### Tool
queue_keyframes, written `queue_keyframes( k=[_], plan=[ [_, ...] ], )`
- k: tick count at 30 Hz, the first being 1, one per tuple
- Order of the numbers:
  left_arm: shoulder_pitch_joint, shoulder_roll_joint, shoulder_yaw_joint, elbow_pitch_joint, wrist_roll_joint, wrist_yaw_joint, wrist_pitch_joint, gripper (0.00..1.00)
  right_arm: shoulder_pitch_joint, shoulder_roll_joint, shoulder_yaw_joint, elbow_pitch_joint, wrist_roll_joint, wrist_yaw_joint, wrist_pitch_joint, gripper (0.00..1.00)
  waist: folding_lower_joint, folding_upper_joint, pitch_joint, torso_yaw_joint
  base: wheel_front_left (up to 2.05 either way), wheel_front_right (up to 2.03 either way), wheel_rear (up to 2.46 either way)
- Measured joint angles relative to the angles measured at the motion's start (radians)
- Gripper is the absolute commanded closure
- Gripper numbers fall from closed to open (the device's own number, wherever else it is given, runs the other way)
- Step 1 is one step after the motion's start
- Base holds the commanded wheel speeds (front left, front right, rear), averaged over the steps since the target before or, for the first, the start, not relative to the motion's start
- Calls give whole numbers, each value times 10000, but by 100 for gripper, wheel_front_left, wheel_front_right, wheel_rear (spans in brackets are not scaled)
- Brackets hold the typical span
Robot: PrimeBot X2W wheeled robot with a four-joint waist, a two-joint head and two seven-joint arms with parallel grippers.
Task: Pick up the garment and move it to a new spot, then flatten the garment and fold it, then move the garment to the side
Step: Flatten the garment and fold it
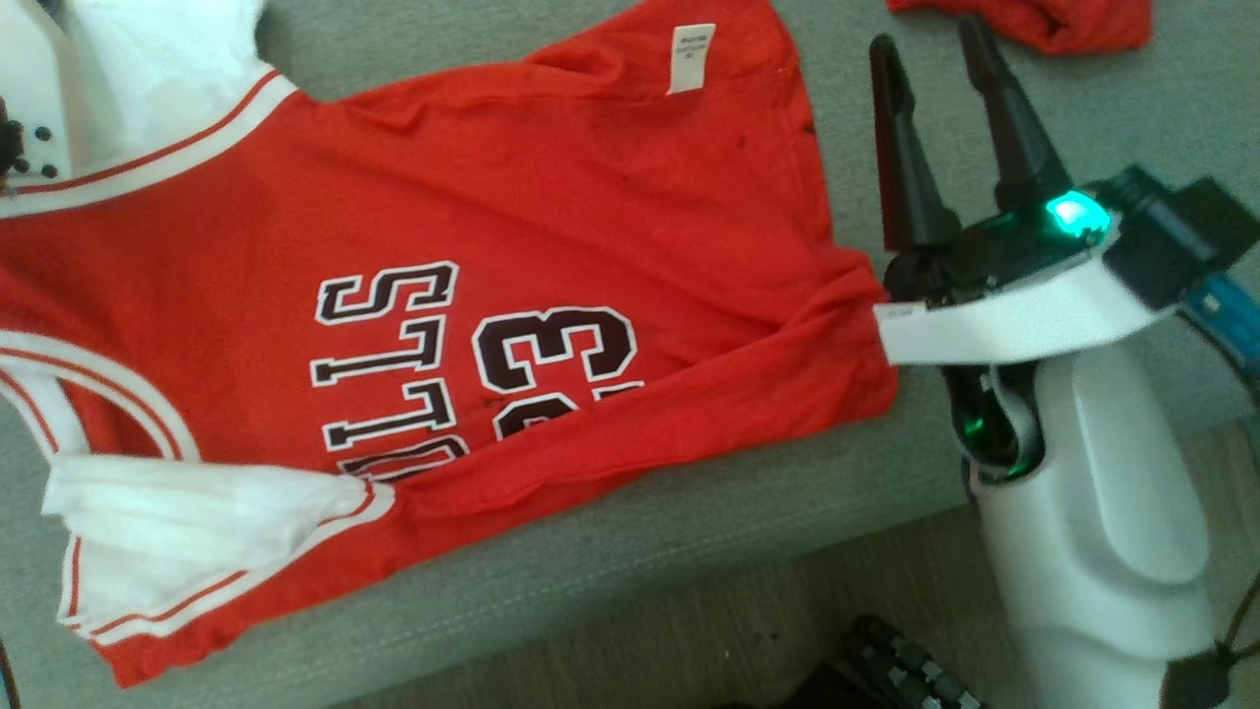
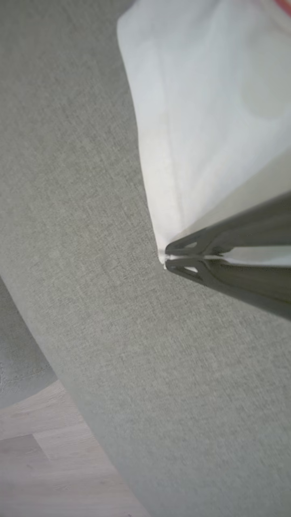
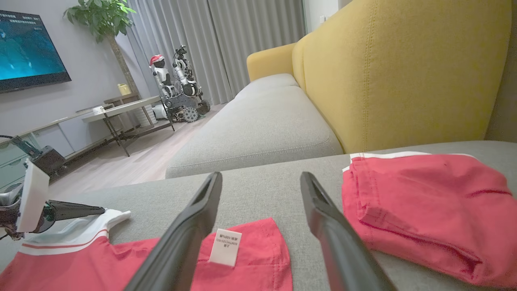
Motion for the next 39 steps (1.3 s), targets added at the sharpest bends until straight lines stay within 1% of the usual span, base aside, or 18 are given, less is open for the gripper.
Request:
queue_keyframes(
  k=[2, 5, 8, 12, 13, 15, 17, 19, 23, 25, 30, 31, 32, 33, 34, 37, 39],
  plan=[
    [2, -35, 17, 4, -42, 4, -303, 100, -233, -19, -140, 98, -10, 0, 362, 0, 0, 0, -41, 100, 0, 0, 0],
    [1, -144, 98, -111, -138, 117, -972, 100, -662, -311, -163, 407, 23, 0, 1252, 0, 0, 0, -116, 321, 0, 0, 0],
    [2, -299, 274, -357, -150, 278, -1708, 100, -1170, -849, -111, 871, 295, 0, 2382, 0, 0, 0, -187, 615, 0, 0, 0],
    [19, -487, 393, -702, -247, 539, -2617, 100, -1834, -1653, 2, 1521, 1026, 0, 3689, 0, 0, 0, -286, 1073, 0, 0, 0],
    [28, -520, 437, -779, -247, 558, -2851, 100, -1977, -1820, 67, 1632, 1162, 0, 3902, 0, 0, 0, -307, 1187, 0, 0, 0],
    [51, -585, 546, -932, -249, 729, -3262, 100, -2252, -2125, 265, 1852, 1338, 0, 4295, 0, 0, 0, -343, 1411, 0, 0, 0],
    [77, -639, 621, -986, -249, 867, -3570, 100, -2458, -2293, 422, 2054, 1616, 0, 4644, 0, 0, 0, -370, 1608, 0, 0, 0],
    [130, -679, 617, -989, -251, 878, -3687, 100, -2585, -2397, 587, 2243, 1875, 0, 4976, 0, 0, 0, -385, 1766, 0, 0, 0],
    [246, -825, 570, -982, -339, 865, -3749, 100, -2927, -2715, 1001, 2727, 1965, 0, 5480, 0, 0, 0, -345, 1960, 0, 0, 0],
    [244, -913, 483, -982, -339, 775, -3749, 100, -3218, -2859, 1233, 2951, 2036, 0, 5659, 0, 0, 0, -288, 2021, 0, 0, 0],
    [233, -1166, 247, -957, -337, 702, -3747, 100, -4219, -3306, 2105, 3563, 2313, 0, 5981, 0, 0, 0, -87, 2192, 0, 0, 0],
    [233, -1166, 247, -957, -337, 702, -3747, 100, -4219, -3306, 2105, 3563, 2313, 0, 5981, 0, 0, 0, -87, 2192, 0, 0, 0],
    [213, -1229, 217, -947, -337, 700, -3749, 100, -4424, -3444, 2368, 3674, 2339, 0, 6054, 0, 0, 0, -41, 2234, 0, 0, 0],
    [174, -1323, 159, -924, -337, 690, -3762, 100, -4789, -3733, 2922, 3877, 2451, 0, 6126, 0, 0, 0, 50, 2323, 0, 0, 0],
    [174, -1323, 159, -924, -337, 690, -3762, 100, -4789, -3733, 2922, 3877, 2451, 0, 6126, 0, 0, 0, 50, 2323, 0, 0, 0],
    [123, -1436, 42, -851, -337, 614, -3841, 100, -5262, -4132, 3795, 4140, 2650, 0, 6213, 0, 0, 0, 182, 2457, 0, 0, 0],
    [71, -1490, -10, -763, -337, 604, -3848, 100, -5545, -4266, 4249, 4347, 2840, 0, 6215, 0, 0, 0, 255, 2530, 0, 0, 0]
  ],
)
